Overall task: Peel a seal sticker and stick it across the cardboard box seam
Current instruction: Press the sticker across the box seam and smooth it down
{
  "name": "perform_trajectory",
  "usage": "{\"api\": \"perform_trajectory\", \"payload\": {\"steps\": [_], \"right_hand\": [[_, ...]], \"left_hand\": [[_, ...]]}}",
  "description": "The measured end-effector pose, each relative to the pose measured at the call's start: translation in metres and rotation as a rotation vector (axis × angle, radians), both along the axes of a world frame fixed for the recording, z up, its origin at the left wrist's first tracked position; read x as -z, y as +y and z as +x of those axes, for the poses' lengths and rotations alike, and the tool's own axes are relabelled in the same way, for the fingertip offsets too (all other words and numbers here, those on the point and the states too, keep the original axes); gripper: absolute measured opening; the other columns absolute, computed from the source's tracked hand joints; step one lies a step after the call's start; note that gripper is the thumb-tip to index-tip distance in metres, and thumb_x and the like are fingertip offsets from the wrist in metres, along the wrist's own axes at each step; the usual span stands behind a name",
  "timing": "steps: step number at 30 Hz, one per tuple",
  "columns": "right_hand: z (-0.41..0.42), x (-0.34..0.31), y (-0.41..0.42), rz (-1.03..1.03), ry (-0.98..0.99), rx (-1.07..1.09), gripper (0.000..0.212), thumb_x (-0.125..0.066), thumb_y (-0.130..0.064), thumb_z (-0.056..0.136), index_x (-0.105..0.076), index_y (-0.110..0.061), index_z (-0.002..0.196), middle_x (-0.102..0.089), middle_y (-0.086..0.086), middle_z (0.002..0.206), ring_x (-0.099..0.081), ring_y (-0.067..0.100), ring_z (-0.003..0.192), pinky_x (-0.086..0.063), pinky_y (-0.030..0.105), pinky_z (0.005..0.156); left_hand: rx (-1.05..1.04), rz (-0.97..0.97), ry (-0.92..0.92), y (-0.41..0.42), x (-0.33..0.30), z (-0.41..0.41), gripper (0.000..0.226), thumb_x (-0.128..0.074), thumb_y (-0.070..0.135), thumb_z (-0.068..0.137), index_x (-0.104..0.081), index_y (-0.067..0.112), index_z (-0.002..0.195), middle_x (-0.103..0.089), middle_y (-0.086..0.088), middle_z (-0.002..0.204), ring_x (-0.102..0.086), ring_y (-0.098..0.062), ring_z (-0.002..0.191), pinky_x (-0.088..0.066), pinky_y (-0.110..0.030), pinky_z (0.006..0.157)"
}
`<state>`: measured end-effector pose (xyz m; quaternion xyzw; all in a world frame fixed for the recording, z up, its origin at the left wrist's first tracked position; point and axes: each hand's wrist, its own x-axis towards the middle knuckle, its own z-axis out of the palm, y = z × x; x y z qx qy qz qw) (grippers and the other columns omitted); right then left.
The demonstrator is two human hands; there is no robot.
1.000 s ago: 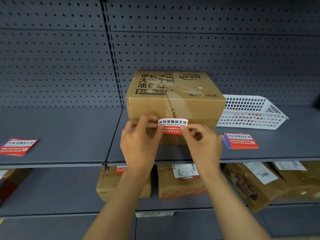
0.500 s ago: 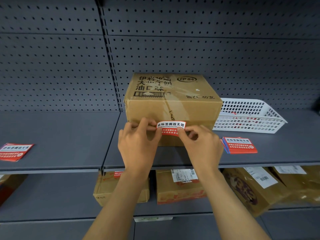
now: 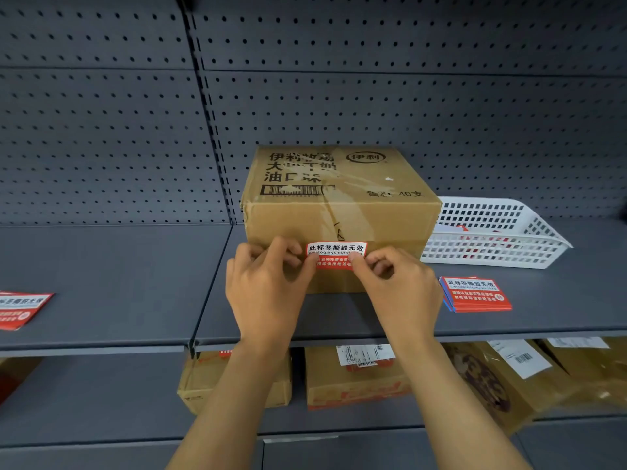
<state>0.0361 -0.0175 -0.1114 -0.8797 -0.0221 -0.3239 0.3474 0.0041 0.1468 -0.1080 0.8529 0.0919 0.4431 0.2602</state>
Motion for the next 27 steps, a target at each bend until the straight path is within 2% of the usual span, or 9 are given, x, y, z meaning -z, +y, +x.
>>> {"api": "perform_trajectory", "payload": {"steps": [6, 9, 11, 13, 15, 17, 20, 23, 27], "right_hand": [[0.002, 0.004, -0.017, 0.043, 0.027, 0.011, 0.037, -0.072, -0.062, 0.08, -0.066, -0.027, 0.069, -0.064, -0.012, 0.064, -0.06, 0.008, 0.059, -0.049, 0.028, 0.052], [-0.003, 0.004, -0.017, 0.07, -0.006, 0.002, 0.034, -0.071, -0.057, 0.083, -0.067, -0.026, 0.07, -0.065, -0.012, 0.064, -0.061, 0.009, 0.058, -0.053, 0.033, 0.053], [-0.007, 0.002, -0.009, 0.068, -0.043, -0.03, 0.033, -0.072, -0.055, 0.084, -0.067, -0.025, 0.07, -0.064, -0.011, 0.062, -0.061, 0.01, 0.056, -0.052, 0.033, 0.051], [-0.009, 0.0, 0.001, 0.051, -0.06, -0.058, 0.034, -0.073, -0.055, 0.083, -0.067, -0.025, 0.069, -0.064, -0.012, 0.061, -0.06, 0.009, 0.056, -0.051, 0.032, 0.051], [-0.008, -0.002, 0.011, 0.021, -0.057, -0.074, 0.038, -0.069, -0.06, 0.083, -0.067, -0.025, 0.069, -0.064, -0.013, 0.061, -0.061, 0.008, 0.057, -0.052, 0.033, 0.05], [-0.006, -0.003, 0.017, -0.012, -0.063, -0.062, 0.044, -0.065, -0.065, 0.083, -0.068, -0.024, 0.068, -0.066, -0.012, 0.061, -0.063, 0.009, 0.057, -0.052, 0.034, 0.049], [-0.003, -0.008, 0.02, -0.05, -0.056, -0.003, 0.054, -0.062, -0.073, 0.08, -0.07, -0.022, 0.064, -0.068, -0.009, 0.056, -0.064, 0.015, 0.054, -0.05, 0.032, 0.048], [0.0, -0.01, 0.021, -0.102, -0.042, 0.048, 0.06, -0.057, -0.078, 0.079, -0.07, -0.022, 0.063, -0.066, -0.006, 0.053, -0.063, 0.02, 0.052, -0.046, 0.028, 0.047], [0.005, -0.009, 0.017, -0.132, -0.019, 0.064, 0.065, -0.05, -0.082, 0.08, -0.07, -0.022, 0.064, -0.065, -0.004, 0.052, -0.063, 0.022, 0.052, -0.049, 0.031, 0.048]], "left_hand": [[0.028, 0.046, -0.058, 0.008, 0.005, 0.0, 0.024, -0.085, 0.04, 0.078, -0.069, 0.024, 0.083, -0.07, 0.013, 0.072, -0.057, -0.018, 0.078, -0.045, -0.036, 0.069], [0.032, 0.068, -0.164, 0.008, 0.007, -0.001, 0.02, -0.083, 0.033, 0.083, -0.072, 0.019, 0.09, -0.064, -0.001, 0.092, -0.05, -0.023, 0.086, -0.046, -0.038, 0.071], [0.036, 0.075, -0.179, 0.005, 0.003, 0.0, 0.027, -0.083, 0.037, 0.083, -0.074, 0.019, 0.102, -0.055, -0.007, 0.114, -0.048, -0.029, 0.104, -0.046, -0.037, 0.086], [0.048, 0.105, -0.132, 0.003, 0.0, 0.003, 0.041, -0.082, 0.042, 0.082, -0.073, 0.02, 0.115, -0.054, -0.013, 0.132, -0.046, -0.039, 0.125, -0.041, -0.044, 0.105], [0.047, 0.124, -0.084, 0.003, -0.003, 0.006, 0.052, -0.082, 0.047, 0.08, -0.069, 0.023, 0.125, -0.051, -0.016, 0.143, -0.039, -0.041, 0.138, -0.035, -0.048, 0.115], [0.029, 0.124, -0.065, 0.004, -0.004, 0.007, 0.056, -0.081, 0.05, 0.08, -0.067, 0.027, 0.129, -0.046, -0.015, 0.149, -0.032, -0.039, 0.145, -0.027, -0.042, 0.122], [0.022, 0.095, -0.055, 0.003, -0.004, 0.007, 0.057, -0.079, 0.049, 0.081, -0.063, 0.03, 0.133, -0.034, -0.014, 0.157, -0.022, -0.039, 0.152, -0.015, -0.038, 0.123], [0.063, 0.052, -0.057, 0.002, -0.005, 0.011, 0.062, -0.079, 0.046, 0.083, -0.057, 0.028, 0.138, -0.028, -0.012, 0.159, -0.02, -0.036, 0.155, -0.021, -0.044, 0.124], [0.067, 0.017, -0.037, 0.002, -0.007, 0.013, 0.07, -0.083, 0.045, 0.079, -0.05, 0.029, 0.139, -0.025, -0.004, 0.157, -0.031, -0.034, 0.149, -0.033, -0.051, 0.119]]}}
